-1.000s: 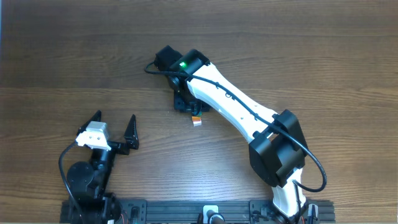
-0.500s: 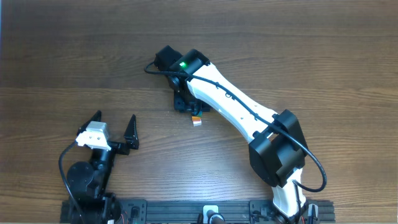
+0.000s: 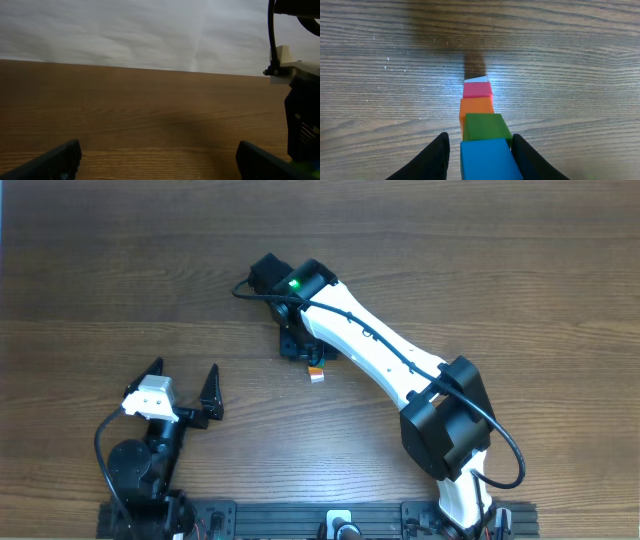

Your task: Stack Cubes

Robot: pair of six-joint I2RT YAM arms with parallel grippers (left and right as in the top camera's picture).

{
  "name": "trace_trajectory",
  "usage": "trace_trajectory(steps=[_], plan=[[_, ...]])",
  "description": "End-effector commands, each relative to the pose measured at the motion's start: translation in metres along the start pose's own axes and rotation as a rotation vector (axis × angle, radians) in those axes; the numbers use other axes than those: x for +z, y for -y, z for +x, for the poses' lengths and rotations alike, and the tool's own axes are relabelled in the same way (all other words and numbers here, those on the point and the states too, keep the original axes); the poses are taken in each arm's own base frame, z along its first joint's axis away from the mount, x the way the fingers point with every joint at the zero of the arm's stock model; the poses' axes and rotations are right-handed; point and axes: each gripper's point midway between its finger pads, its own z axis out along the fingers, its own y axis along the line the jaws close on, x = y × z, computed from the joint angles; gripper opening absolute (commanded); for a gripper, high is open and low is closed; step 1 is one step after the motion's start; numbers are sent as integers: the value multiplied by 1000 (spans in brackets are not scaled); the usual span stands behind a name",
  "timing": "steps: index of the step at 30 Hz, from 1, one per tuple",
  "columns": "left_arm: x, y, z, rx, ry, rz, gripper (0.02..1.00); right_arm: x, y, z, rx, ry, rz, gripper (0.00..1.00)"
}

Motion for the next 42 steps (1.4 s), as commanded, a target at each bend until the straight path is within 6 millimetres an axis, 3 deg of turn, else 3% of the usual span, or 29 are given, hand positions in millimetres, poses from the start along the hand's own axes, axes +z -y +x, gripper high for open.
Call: trace_trajectory(steps=[1, 42], plan=[[0, 2, 1, 16, 1, 13, 1000, 7, 2, 4, -18, -16, 21, 386], [0, 2, 1, 16, 1, 13, 1000, -7, -2, -3, -34, 14, 5, 391]])
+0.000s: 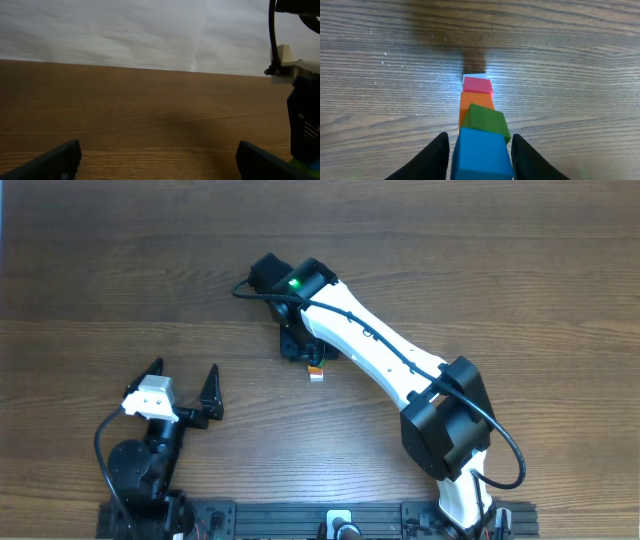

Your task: Stack Cubes

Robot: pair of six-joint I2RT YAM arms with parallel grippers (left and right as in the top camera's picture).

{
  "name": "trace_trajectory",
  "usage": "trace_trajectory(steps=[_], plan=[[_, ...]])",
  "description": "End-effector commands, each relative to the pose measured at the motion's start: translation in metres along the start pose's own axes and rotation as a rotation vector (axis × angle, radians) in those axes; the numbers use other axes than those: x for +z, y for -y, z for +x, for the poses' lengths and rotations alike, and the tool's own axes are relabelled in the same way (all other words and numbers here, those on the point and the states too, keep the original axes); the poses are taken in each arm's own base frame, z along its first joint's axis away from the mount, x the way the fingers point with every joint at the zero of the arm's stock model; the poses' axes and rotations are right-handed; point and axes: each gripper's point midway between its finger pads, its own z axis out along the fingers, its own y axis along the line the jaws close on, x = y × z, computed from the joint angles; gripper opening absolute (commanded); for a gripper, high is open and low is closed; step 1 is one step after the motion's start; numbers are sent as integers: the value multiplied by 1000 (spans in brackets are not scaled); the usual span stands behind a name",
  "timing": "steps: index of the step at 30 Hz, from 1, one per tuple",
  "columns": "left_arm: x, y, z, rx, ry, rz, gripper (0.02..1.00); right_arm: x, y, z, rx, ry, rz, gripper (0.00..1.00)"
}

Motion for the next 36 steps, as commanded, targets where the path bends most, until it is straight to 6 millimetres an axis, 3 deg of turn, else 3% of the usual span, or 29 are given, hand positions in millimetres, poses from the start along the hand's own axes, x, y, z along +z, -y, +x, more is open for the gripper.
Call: trace_trajectory(steps=[1, 7, 9, 11, 12, 21, 25, 29, 33, 36], plan=[[0, 2, 1, 15, 1, 13, 1000, -4, -3, -5, -12, 21, 0, 393], [0, 2, 1, 15, 1, 13, 1000, -5, -1, -5, -11, 22, 8, 391], [0, 2, 1, 16, 1, 13, 1000, -9, -1, -6, -10, 28, 4, 446], [0, 2, 1, 15, 1, 13, 1000, -12, -2, -7, -21, 36, -3, 750], [0, 2, 1, 16, 1, 13, 1000, -15, -2, -9, -25, 43, -9, 991], [0, 2, 1, 16, 1, 13, 1000, -52, 18, -31, -27, 169, -38, 993], [0, 2, 1, 16, 1, 13, 1000, -84, 46, -52, -31, 270, -75, 991], [0, 2, 1, 15, 1, 13, 1000, -121, 109, -75, 24, 377, -85, 993], [0, 2, 1, 15, 1, 13, 1000, -136, 158, -82, 70, 435, -68, 993], [0, 2, 1, 16, 1, 13, 1000, -131, 185, -79, 89, 483, -45, 993]])
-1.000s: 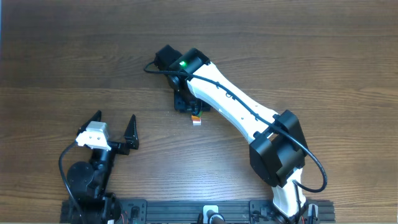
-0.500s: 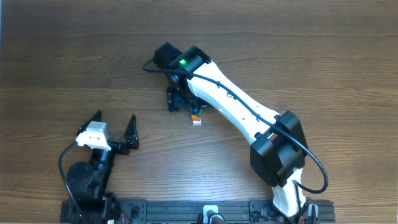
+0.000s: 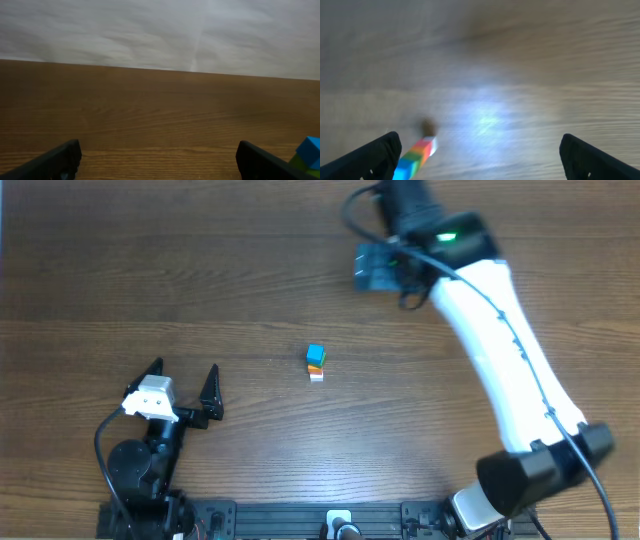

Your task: Stack Cubes

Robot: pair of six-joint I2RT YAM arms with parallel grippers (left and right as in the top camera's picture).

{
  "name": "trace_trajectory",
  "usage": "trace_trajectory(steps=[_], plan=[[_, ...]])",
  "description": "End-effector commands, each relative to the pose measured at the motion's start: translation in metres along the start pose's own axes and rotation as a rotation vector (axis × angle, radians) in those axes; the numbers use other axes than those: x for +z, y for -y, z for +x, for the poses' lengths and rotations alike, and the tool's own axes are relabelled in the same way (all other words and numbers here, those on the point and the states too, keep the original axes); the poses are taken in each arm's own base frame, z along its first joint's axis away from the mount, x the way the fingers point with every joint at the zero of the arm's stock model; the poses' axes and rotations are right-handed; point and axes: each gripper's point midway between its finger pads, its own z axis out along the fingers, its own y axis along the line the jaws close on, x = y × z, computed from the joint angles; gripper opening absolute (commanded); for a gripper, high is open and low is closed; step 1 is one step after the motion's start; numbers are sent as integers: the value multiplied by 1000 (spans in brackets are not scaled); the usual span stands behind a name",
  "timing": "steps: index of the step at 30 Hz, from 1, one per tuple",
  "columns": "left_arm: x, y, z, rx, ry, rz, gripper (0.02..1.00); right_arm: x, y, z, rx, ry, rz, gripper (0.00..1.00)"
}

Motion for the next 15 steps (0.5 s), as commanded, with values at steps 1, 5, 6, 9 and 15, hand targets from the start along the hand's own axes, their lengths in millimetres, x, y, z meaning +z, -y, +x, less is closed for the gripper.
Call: trace_trajectory(steps=[1, 5, 6, 9, 15], plan=[[0, 2, 1, 16, 2, 13, 1000, -4, 39, 4, -42, 83, 38, 993], [0, 2, 1, 15, 2, 13, 1000, 18, 63, 23, -1, 238, 55, 991], [0, 2, 1, 15, 2, 13, 1000, 23, 68, 29, 5, 283, 55, 991], [0, 2, 1, 16, 2, 13, 1000, 33, 84, 53, 13, 404, 46, 991], [0, 2, 1, 15, 2, 13, 1000, 37, 128, 96, 102, 564, 75, 993]])
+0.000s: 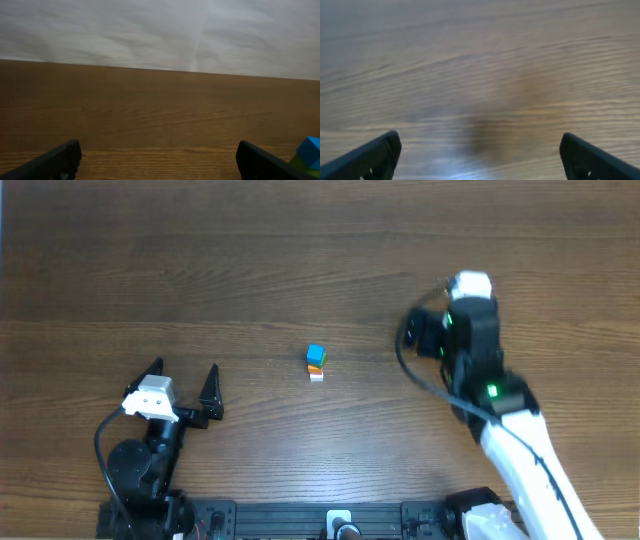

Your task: Stack Cubes

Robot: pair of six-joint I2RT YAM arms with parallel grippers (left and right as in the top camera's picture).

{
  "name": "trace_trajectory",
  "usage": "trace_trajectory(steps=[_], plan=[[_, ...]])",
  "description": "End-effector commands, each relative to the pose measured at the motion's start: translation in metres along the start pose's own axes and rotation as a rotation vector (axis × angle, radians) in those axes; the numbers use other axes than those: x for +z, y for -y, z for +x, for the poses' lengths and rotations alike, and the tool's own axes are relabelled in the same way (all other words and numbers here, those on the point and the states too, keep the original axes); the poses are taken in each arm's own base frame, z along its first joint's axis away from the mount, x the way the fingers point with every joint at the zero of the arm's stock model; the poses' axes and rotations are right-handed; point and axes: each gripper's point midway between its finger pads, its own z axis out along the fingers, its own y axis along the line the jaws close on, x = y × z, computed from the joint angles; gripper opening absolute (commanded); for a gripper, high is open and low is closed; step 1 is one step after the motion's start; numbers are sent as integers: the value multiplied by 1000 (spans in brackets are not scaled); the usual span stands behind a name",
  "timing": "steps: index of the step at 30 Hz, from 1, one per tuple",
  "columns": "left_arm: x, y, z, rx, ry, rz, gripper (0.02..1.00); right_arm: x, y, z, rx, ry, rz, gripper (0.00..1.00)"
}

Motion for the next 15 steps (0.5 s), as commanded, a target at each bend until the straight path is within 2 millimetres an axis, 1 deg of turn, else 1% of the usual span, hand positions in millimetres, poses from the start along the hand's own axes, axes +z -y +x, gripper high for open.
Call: trace_trajectory(steps=[1, 2, 4, 9, 12, 15], plan=[[0, 2, 1, 16, 2, 13, 1000, -15, 38, 18, 48, 112, 66, 991], [0, 2, 1, 16, 2, 13, 1000, -19, 48, 23, 64, 141, 83, 993], [0, 2, 1, 16, 2, 13, 998, -27, 59, 30, 57, 190, 93, 993], [0, 2, 1, 15, 2, 13, 1000, -43, 66, 42, 8, 325, 80, 993], [0, 2, 1, 15, 2, 13, 1000, -48, 62, 50, -23, 387, 52, 993], [0, 2, 1, 16, 2, 13, 1000, -50, 51, 58, -76, 436, -14, 993]])
